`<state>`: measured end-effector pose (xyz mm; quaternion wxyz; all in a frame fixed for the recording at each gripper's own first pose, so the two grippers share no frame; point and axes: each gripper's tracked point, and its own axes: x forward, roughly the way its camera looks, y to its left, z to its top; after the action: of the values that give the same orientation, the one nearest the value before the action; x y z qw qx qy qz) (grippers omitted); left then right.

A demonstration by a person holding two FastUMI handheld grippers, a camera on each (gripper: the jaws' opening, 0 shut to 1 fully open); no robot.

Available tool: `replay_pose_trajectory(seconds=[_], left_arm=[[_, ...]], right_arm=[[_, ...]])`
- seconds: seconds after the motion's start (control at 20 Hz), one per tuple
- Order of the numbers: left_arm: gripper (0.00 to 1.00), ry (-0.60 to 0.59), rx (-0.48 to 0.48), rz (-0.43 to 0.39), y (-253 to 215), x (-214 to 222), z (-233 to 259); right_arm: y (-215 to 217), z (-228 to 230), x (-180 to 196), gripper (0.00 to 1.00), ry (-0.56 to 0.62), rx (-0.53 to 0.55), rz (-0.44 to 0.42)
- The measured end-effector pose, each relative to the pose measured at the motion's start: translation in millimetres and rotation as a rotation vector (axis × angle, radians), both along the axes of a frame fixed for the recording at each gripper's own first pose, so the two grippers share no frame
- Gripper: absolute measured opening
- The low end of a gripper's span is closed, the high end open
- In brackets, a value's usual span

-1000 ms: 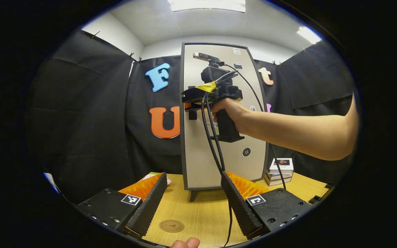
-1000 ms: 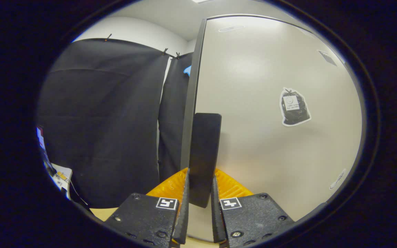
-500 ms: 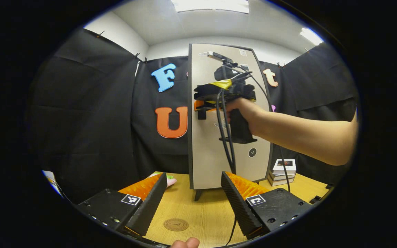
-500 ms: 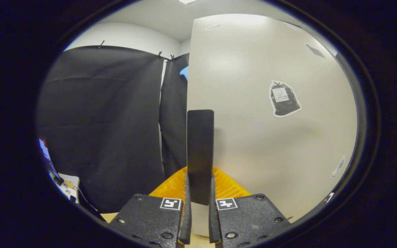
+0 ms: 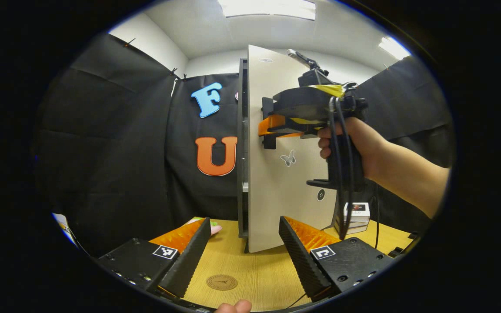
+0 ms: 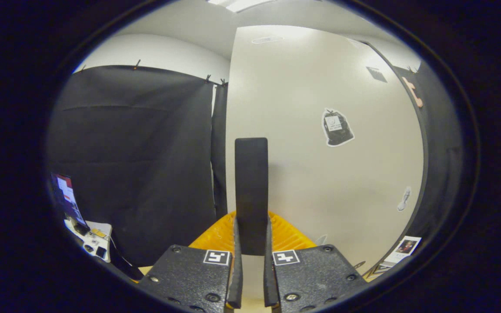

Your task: Open the cabinet door with the right hand, grasp the bottle in the cabinet with the left hand and place it on the coaster, then close the cabinet door with the right hand.

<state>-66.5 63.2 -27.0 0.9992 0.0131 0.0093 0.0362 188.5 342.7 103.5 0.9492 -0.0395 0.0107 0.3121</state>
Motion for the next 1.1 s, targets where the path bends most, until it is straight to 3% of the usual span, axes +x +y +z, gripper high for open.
replay_pose_trajectory(seconds=[0.2,0.5,1.1], left_arm=[[0.95,0.014,-0.018,0.02,6.5,-5.8,-5.2],[0.95,0.011,-0.017,0.037,14.8,-7.1,-3.4],[0.95,0.004,-0.041,-0.039,-16.5,12.1,0.5]], right_arm=[[-8.9,-0.2,-4.6,0.23,-0.001,0.008,0.015],[-40.1,4.6,-46.1,0.23,-0.019,0.007,0.011],[-130.2,8.0,-86.5,0.22,-0.032,0.0,-0.122]])
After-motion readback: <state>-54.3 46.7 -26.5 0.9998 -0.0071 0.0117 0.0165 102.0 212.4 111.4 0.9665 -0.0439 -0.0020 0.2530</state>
